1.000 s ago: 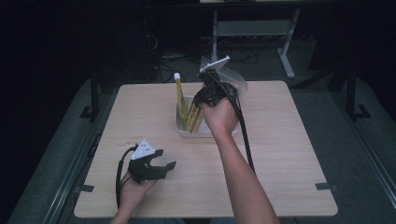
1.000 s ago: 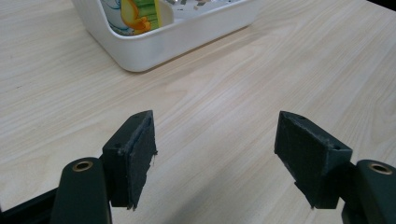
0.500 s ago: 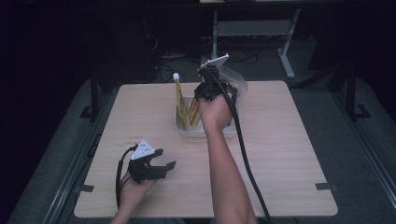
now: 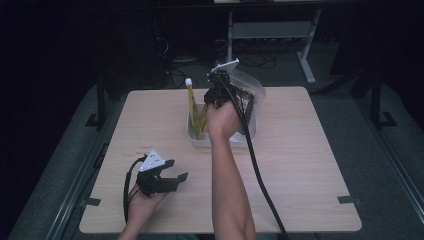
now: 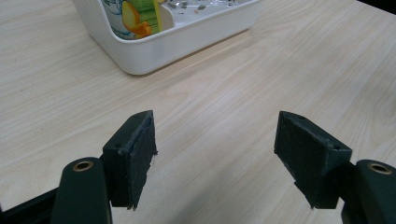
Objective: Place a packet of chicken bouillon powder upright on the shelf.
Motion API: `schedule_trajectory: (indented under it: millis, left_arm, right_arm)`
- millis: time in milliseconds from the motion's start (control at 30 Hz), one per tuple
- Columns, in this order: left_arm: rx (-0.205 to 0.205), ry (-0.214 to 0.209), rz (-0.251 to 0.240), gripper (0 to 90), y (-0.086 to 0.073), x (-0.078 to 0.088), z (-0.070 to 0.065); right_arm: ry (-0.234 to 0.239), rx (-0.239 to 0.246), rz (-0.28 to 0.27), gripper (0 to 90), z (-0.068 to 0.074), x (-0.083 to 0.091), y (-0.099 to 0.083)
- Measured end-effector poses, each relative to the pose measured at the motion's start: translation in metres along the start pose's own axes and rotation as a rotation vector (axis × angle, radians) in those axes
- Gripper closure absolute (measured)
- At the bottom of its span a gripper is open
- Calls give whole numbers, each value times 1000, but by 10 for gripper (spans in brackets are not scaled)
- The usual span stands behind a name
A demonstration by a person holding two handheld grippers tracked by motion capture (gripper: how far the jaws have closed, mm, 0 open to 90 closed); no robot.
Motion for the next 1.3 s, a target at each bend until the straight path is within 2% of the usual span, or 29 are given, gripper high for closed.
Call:
schedule_trajectory:
  millis: [233, 933, 1300]
  left_arm:
    - [2, 0, -4, 290, 0, 0, 1]
    - [-1, -4, -2, 294, 1, 1, 1]
    - [2, -6, -9, 295, 2, 1, 0]
  right_arm:
    - [-10, -26, -14, 680, 0, 0, 2]
    - [-28, -36, -24, 680, 4, -7, 1]
    - [-78, -45, -53, 677, 4, -11, -4]
Point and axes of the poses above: each handheld gripper's, and its own axes: x roughly backward along the jaws, y roughly out of its top, z roughly to its left, the point moved 6 cm from there along -x, roughly forward along the jaws, and after that the axes turned 7 degrees about -z, right-handed, at the moved point
